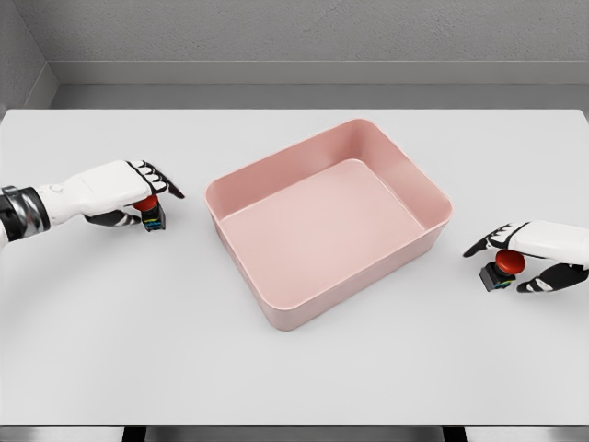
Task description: Put the industrial switch in the basket with both arms
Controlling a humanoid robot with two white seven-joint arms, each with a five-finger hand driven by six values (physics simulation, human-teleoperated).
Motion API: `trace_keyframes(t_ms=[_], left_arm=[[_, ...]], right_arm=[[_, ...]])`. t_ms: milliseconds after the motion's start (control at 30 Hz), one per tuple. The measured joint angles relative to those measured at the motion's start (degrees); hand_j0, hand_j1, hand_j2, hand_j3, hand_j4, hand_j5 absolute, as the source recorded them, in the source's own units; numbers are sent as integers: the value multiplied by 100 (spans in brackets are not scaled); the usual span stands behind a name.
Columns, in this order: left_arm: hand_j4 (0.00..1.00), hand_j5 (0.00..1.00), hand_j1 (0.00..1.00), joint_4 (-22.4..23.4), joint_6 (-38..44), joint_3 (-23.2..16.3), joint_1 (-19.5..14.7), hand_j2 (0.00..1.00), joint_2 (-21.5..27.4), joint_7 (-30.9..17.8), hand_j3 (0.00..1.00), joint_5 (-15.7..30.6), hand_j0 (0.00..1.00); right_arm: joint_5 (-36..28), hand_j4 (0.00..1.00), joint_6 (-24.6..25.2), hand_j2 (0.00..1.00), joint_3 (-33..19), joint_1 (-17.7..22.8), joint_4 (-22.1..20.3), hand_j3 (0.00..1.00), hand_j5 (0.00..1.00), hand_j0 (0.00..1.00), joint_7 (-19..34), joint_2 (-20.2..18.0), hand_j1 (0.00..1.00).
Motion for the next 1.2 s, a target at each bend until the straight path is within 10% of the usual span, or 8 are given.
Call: trace_keyframes(t_ms=[300, 1200], left_arm=[[41, 41, 41, 93, 1, -83, -26, 41, 10, 11, 41, 58, 41], [39, 39, 39, -1719, -2, 5, -633, 39, 556, -54, 39, 810, 39]], right_arm=[[7, 70, 0, 70, -13, 0, 55, 70, 70, 70, 4, -10, 70], [-11, 52, -1, 52, -106, -88, 53, 52, 52, 52, -3, -46, 52]])
